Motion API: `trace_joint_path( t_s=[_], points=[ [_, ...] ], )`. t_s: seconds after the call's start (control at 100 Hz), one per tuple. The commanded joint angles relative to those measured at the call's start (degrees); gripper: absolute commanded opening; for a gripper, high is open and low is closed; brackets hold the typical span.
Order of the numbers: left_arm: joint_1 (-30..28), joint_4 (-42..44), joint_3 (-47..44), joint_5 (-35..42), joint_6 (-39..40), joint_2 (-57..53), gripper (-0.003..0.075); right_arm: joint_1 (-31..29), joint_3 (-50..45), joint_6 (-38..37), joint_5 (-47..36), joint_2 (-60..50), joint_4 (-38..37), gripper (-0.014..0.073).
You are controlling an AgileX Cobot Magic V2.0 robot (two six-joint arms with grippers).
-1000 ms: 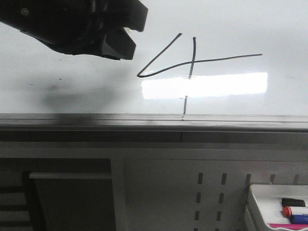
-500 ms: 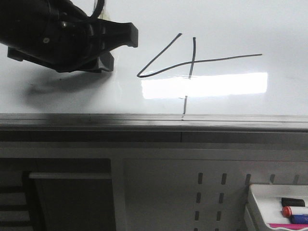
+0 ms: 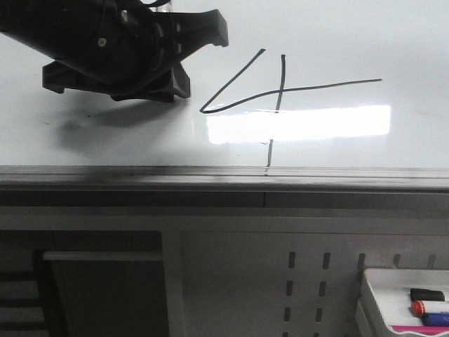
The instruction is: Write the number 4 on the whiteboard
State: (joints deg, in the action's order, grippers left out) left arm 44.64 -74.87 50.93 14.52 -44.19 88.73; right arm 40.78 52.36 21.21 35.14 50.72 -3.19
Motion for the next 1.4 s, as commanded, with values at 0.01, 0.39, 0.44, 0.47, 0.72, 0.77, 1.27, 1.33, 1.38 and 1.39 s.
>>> trace_joint_path(
  t_s=[0.01, 0.39, 0.44, 0.47, 0.72, 0.77, 1.27, 1.33, 1.38, 1.39],
  points=[
    [-0.8, -2.4, 1.0, 1.7, 0.3, 0.1, -0.0020, -0.4, 1.8, -0.2, -3.3, -0.3, 0.2, -0.0063],
    [-2.2, -8.4, 1.0, 0.7, -8.5, 0.3, -0.0020, -0.4, 1.8, -0.2, -2.9, -0.3, 0.4, -0.0063],
    [-2.2, -8.7, 1.0, 1.2, -8.9, 0.3, -0.0020, -0.4, 1.8, -0.2, -2.9, -0.3, 0.4, -0.0064],
    [-2.3, -8.7, 1.0, 1.1, -8.9, 0.3, -0.0020, -0.4, 1.8, -0.2, -2.9, -0.3, 0.4, -0.0064],
    [-2.3, -8.5, 1.0, 1.1, -8.9, 0.3, -0.0020, -0.4, 1.8, -0.2, -2.9, -0.3, 0.4, -0.0064],
    [-2.3, -8.5, 1.0, 1.1, -8.9, 0.3, -0.0020, -0.4, 1.8, -0.2, -2.9, -0.3, 0.4, -0.0063],
    [-2.3, -11.0, 1.0, 1.1, -8.9, 0.3, 0.0130, -0.4, 1.8, -0.2, -2.9, -0.3, 1.7, -0.0064],
    [-2.3, -11.0, 1.0, 1.1, -8.9, 0.3, 0.0130, -0.4, 1.8, -0.2, -2.9, -0.3, 1.7, -0.0064],
    [-2.3, -11.1, 1.0, 1.1, -8.9, 0.3, 0.0130, -0.4, 1.8, -0.2, -2.9, -0.3, 1.8, -0.0064],
    [-2.3, -11.1, 1.0, 1.1, -8.9, 0.3, 0.0130, -0.4, 1.8, -0.2, -2.9, -0.3, 1.8, -0.0064]
  ],
)
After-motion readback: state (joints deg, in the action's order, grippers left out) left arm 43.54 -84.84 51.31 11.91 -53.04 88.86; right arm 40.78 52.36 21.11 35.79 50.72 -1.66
